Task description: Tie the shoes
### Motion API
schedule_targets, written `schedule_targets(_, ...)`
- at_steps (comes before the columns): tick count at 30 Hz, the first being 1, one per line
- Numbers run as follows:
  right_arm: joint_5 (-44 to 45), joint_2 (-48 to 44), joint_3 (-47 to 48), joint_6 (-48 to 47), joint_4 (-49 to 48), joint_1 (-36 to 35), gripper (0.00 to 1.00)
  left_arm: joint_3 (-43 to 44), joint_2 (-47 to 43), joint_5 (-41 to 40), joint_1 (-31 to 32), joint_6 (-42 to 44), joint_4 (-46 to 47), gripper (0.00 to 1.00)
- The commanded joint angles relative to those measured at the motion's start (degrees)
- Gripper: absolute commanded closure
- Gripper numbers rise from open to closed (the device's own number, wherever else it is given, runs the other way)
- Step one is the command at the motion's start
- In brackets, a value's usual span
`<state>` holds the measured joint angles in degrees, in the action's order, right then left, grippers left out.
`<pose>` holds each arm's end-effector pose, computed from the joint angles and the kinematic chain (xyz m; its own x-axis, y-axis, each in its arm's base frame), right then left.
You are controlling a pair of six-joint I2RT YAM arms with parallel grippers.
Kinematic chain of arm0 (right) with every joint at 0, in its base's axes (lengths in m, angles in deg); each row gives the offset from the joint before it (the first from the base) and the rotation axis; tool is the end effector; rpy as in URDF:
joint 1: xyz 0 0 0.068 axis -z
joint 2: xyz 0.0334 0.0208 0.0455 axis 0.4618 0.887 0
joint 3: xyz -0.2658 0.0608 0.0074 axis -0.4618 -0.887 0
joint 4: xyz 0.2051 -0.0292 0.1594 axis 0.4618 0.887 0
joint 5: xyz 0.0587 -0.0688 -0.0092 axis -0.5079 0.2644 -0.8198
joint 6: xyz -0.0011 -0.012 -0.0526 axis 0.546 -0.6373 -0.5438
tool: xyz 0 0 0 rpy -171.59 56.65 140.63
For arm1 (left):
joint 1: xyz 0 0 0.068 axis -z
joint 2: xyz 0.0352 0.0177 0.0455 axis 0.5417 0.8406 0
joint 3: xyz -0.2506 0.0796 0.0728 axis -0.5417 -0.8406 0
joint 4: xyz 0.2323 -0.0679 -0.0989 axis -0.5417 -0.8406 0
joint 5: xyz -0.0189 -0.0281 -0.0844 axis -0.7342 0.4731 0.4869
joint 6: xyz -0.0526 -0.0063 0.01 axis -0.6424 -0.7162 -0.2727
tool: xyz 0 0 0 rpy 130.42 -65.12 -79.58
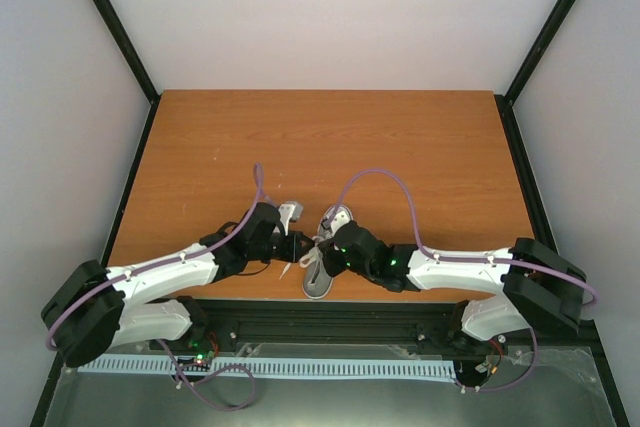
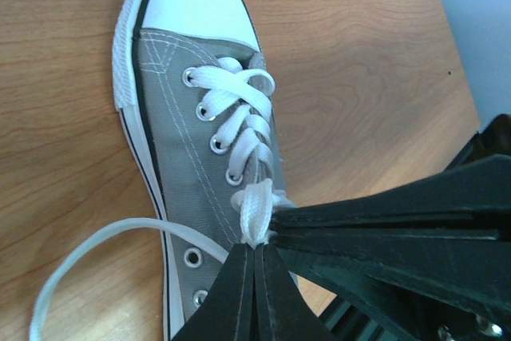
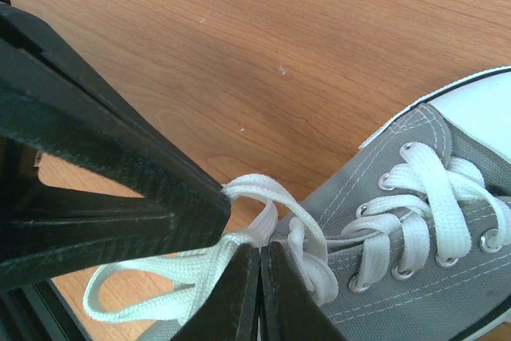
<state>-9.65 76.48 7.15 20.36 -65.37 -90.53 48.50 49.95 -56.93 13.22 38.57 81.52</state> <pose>0.1266 0.2370 0.1766 -0.6319 -0.2454 -0.7352 -0.6067 0.7468 0.2723 0.1505 -0.1690 0.1815 -0.8742 0.0024 -0.4856 0.3503 0.6958 -0.6271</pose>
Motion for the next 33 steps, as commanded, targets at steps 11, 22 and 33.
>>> schedule_targets(11, 4.1, 0.6, 0.0, 0.7, -2.9, 0.3, 0.97, 0.6, -0.2, 5.1, -0.4, 3.2, 2.5, 0.83)
schedule_targets(22, 3.9, 0.4, -0.9, 1.3, -3.2, 0.3, 0.97, 2.4, -3.0, -0.7, -6.6, 0.5, -4.9, 0.53)
schedule_targets(33, 3.5, -0.1, -1.3, 1.4, -2.9, 0.3, 0.97, 4.2, 4.3, 9.3, -9.0, 4.6, -1.2, 0.59)
